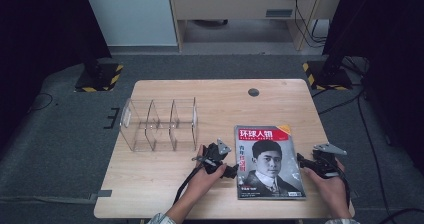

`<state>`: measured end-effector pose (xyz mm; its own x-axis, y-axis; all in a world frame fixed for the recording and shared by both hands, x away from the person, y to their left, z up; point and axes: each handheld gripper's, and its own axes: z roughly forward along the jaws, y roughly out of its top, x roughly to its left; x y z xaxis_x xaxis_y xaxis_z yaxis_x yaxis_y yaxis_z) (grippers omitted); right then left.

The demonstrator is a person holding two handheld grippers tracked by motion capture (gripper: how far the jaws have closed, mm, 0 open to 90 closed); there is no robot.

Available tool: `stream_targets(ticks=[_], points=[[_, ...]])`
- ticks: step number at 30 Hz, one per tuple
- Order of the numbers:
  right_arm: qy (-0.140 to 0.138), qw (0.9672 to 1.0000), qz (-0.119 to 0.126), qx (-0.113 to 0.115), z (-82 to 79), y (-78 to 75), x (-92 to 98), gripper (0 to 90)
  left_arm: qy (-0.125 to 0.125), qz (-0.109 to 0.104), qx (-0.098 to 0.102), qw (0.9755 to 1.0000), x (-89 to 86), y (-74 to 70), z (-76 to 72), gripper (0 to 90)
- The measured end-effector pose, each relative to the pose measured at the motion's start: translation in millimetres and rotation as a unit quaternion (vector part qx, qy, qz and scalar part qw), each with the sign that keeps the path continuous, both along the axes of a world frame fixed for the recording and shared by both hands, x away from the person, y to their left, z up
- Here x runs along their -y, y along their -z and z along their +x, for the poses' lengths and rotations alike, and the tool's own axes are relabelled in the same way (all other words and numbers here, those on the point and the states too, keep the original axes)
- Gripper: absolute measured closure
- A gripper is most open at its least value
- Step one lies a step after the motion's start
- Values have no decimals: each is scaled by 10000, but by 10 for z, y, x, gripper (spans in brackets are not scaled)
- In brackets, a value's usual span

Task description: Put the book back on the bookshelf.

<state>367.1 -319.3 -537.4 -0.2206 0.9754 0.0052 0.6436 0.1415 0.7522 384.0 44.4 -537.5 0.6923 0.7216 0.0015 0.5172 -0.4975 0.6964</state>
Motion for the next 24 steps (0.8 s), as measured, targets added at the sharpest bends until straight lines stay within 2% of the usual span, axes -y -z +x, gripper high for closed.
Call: stream_targets(ticks=[10, 12, 13, 14, 15, 16, 17, 21, 24], points=[[-43, 10000, 5, -47, 12, -2, -8, 298, 2, -17, -6, 10000, -2, -2, -3, 0], [-33, 10000, 19, -49, 14, -2, -10, 298, -1, -29, 2, 10000, -8, -11, -10, 40], [-30, 10000, 25, -55, 11, -4, -8, 295, -73, -213, 39, 9997, -18, -38, -33, 57], [-30, 10000, 25, -55, 11, -4, -8, 295, -73, -213, 39, 9997, -18, -38, -33, 50], [5, 9999, 21, -124, 4, -27, -3, 297, -112, -360, 62, 9993, -23, -74, -46, 52], [5, 9999, 21, -124, 4, -27, -3, 297, -123, -394, 119, 9991, -28, -99, -53, 52], [44, 10000, 21, -11, -11, -61, 1, 307, -80, -482, 181, 9986, -33, -162, -79, 55], [9, 9997, 138, 217, -46, -165, -21, 312, 54, -718, 156, 9973, -15, -227, -145, 55], [-134, 9993, 218, 267, -52, -196, -62, 311, 180, -778, 92, 9968, 42, -244, -185, 62]])
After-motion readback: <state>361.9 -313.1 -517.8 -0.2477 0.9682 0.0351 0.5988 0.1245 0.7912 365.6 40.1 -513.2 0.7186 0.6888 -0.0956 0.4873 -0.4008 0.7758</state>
